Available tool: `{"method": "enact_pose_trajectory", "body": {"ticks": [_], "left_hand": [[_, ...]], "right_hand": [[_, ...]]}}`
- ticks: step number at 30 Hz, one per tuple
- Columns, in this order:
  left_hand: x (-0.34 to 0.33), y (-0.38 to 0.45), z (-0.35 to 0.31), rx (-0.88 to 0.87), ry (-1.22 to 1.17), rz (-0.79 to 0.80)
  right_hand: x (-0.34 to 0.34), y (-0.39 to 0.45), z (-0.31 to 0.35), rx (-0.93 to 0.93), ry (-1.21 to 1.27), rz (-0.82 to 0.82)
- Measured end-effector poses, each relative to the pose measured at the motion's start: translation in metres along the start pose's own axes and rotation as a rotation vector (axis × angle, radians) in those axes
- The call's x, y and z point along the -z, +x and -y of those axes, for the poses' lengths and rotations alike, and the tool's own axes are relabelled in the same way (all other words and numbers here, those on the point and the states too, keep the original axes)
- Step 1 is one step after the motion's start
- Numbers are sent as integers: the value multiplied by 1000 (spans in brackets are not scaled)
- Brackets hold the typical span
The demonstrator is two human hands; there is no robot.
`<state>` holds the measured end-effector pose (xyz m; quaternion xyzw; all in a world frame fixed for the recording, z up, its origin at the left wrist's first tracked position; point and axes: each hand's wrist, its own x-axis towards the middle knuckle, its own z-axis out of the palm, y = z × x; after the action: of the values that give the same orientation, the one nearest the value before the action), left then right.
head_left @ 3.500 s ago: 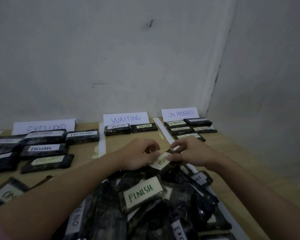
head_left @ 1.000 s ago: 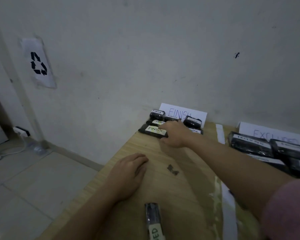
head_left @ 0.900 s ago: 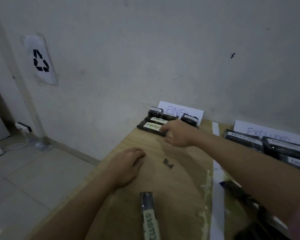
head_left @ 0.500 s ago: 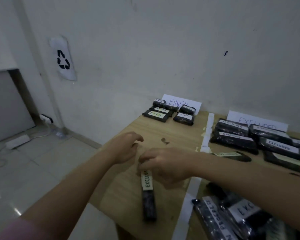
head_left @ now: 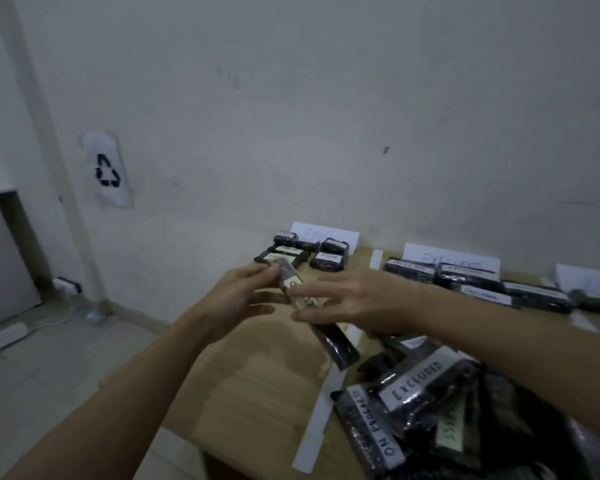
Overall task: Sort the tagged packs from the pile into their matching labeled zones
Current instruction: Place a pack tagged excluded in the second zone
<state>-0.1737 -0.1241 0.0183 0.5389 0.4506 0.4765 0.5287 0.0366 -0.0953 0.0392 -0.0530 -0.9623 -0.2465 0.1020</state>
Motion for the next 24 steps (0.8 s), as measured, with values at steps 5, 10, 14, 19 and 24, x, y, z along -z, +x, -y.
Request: {"method": "enact_pose_trajectory", "body": {"ticks": [5,10,14,19,24], "left_hand": [[-50,23,-22,-178,-281,-14],[-106,42,-28,-220,-379,-13],[-148,55,-34,-201,-427,11],[-195,66,-43,-147,-491,50],[-230,78,-36,-69,-598,47]], "right_hand": [[44,-63,-16,-475,132,-311],[69,-128,-23,-778,143,-405],[81,-163,-21,-959,159,-311],[94,-180,-25,-1136,60,-329],[90,-174,-30,-1745,573,-702]]}}
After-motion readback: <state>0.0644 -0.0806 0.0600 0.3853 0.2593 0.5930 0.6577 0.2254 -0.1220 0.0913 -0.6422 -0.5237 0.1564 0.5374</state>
